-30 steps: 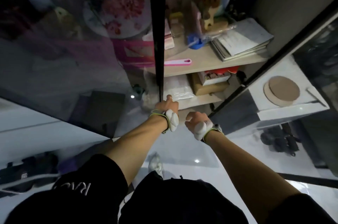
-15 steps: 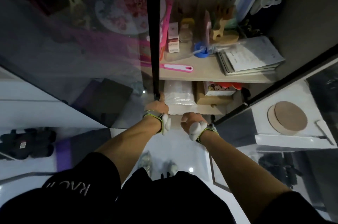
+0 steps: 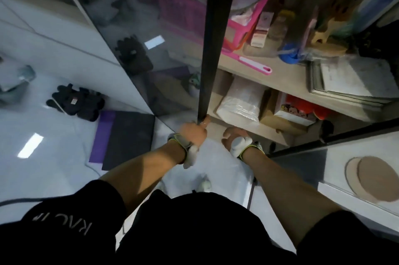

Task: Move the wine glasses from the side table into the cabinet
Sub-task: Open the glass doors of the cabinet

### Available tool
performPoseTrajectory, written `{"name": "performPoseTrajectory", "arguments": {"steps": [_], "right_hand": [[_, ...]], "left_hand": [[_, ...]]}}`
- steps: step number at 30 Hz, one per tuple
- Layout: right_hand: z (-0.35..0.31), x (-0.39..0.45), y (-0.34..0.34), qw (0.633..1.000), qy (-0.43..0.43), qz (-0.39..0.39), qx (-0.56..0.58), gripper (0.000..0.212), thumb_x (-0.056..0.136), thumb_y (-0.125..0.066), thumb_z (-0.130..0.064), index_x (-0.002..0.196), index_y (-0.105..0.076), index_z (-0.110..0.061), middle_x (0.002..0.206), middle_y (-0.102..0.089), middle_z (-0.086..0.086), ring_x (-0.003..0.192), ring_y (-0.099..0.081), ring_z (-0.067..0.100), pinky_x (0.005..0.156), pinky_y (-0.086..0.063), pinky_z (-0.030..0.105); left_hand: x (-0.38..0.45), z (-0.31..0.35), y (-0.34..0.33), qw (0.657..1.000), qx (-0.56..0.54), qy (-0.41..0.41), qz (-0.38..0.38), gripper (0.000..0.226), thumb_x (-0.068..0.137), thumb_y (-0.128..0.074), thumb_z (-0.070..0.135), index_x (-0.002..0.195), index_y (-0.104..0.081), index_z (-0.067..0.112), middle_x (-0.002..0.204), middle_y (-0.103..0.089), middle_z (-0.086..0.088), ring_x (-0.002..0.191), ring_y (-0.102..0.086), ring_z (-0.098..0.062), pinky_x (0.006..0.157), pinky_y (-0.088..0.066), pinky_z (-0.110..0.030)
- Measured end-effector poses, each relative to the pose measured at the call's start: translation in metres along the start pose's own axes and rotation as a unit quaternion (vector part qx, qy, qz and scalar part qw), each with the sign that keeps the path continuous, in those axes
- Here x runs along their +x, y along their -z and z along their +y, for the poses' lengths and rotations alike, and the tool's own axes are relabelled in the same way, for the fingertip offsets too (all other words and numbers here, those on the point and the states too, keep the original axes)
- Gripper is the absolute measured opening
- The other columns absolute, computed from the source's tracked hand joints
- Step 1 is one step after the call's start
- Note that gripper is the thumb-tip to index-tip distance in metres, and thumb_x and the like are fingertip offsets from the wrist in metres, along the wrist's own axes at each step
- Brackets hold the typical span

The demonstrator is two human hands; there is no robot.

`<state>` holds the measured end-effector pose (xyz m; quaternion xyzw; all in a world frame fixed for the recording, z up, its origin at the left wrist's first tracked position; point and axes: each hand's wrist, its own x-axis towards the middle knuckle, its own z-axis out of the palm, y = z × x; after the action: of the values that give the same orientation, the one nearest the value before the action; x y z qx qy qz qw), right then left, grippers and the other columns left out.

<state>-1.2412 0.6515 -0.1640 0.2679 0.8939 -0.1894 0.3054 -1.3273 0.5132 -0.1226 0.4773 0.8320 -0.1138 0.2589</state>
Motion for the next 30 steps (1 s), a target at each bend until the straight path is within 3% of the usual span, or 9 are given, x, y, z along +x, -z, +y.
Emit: {"name": "performPoseTrajectory", "arguments": {"steps": [3,6,8,11,14,19,24,28,30], "right_hand": [[-0.016,-0.003,-0.014,1.0,0.013,0.001,-0.023,0.034,0.092,-0.053,-0.031,0.125,-0.056,-0.021,0.137,-0.051,0.004,0.124,-0.051,0.024,0.101,-0.045,0.032],[-0.033,-0.007,-0.022,0.999,-0.006,-0.015,-0.044,0.039,0.096,-0.046,-0.036,0.133,-0.046,-0.024,0.142,-0.043,-0.002,0.13,-0.044,0.022,0.101,-0.046,0.038],[-0.037,-0.005,-0.023,0.999,-0.007,-0.012,-0.045,0.039,0.097,-0.045,-0.035,0.134,-0.046,-0.024,0.144,-0.042,-0.002,0.132,-0.042,0.023,0.103,-0.045,0.039],[-0.051,-0.01,-0.029,0.999,-0.003,-0.004,-0.037,0.037,0.096,-0.045,-0.035,0.132,-0.048,-0.025,0.144,-0.043,-0.002,0.132,-0.044,0.023,0.104,-0.043,0.034],[-0.063,-0.018,-0.041,1.0,-0.004,0.0,-0.017,0.037,0.096,-0.044,-0.033,0.132,-0.047,-0.027,0.145,-0.042,-0.004,0.134,-0.041,0.021,0.105,-0.036,0.027],[-0.078,-0.022,-0.053,0.999,-0.023,0.012,0.018,0.032,0.094,-0.049,-0.029,0.126,-0.051,-0.027,0.141,-0.045,-0.004,0.131,-0.042,0.02,0.097,-0.033,0.022],[-0.102,-0.024,-0.065,0.999,-0.025,-0.002,0.034,0.03,0.088,-0.053,-0.022,0.117,-0.056,-0.029,0.133,-0.049,-0.002,0.123,-0.05,0.023,0.088,-0.04,0.027],[-0.13,-0.024,-0.074,0.999,0.016,-0.023,0.022,0.03,0.089,-0.053,-0.023,0.119,-0.055,-0.024,0.133,-0.051,0.002,0.12,-0.054,0.026,0.097,-0.046,0.03],[-0.14,-0.024,-0.076,0.999,0.032,-0.027,0.027,0.031,0.091,-0.054,-0.019,0.122,-0.056,-0.018,0.135,-0.051,0.007,0.12,-0.054,0.028,0.098,-0.046,0.031]], "left_hand": [[-0.011,-0.006,-0.016,1.0,-0.006,0.012,0.005,0.058,0.091,-0.046,0.01,0.147,-0.031,0.008,0.158,-0.018,-0.012,0.109,-0.055,-0.036,0.077,-0.043,-0.037],[-0.024,-0.015,-0.026,0.997,-0.053,0.045,0.017,0.064,0.095,-0.04,0.013,0.154,-0.013,0.018,0.144,-0.043,-0.014,0.114,-0.055,-0.035,0.083,-0.042,-0.034],[-0.029,-0.017,-0.032,0.996,-0.068,0.042,0.042,0.066,0.096,-0.038,0.013,0.154,-0.009,0.021,0.134,-0.05,-0.019,0.111,-0.055,-0.037,0.079,-0.04,-0.033],[-0.04,-0.024,-0.038,0.999,-0.04,0.009,0.005,0.07,0.091,-0.047,0.011,0.152,-0.013,0.013,0.147,-0.039,-0.016,0.109,-0.054,-0.037,0.073,-0.036,-0.033],[-0.058,-0.032,-0.036,1.0,0.01,0.006,-0.029,0.082,0.082,-0.065,0.011,0.15,-0.018,0.01,0.15,-0.029,-0.013,0.108,-0.054,-0.034,0.076,-0.044,-0.035],[-0.089,-0.051,-0.06,0.993,0.093,-0.068,0.029,0.043,0.084,-0.056,0.009,0.126,-0.054,0.003,0.161,-0.005,-0.008,0.108,-0.054,-0.033,0.069,-0.041,-0.032],[-0.114,-0.071,-0.083,0.991,0.098,-0.081,0.046,0.047,0.083,-0.055,0.01,0.13,-0.052,0.006,0.159,-0.01,-0.008,0.11,-0.052,-0.035,0.08,-0.05,-0.038],[-0.137,-0.092,-0.1,0.986,0.122,-0.082,0.072,0.04,0.081,-0.057,0.007,0.12,-0.058,0.008,0.153,-0.018,-0.008,0.093,-0.056,-0.037,0.083,-0.048,-0.046],[-0.143,-0.102,-0.109,0.979,0.162,-0.094,0.084,0.033,0.073,-0.066,0.01,0.106,-0.066,0.011,0.146,-0.036,-0.008,0.077,-0.059,-0.037,0.076,-0.052,-0.047]]}}
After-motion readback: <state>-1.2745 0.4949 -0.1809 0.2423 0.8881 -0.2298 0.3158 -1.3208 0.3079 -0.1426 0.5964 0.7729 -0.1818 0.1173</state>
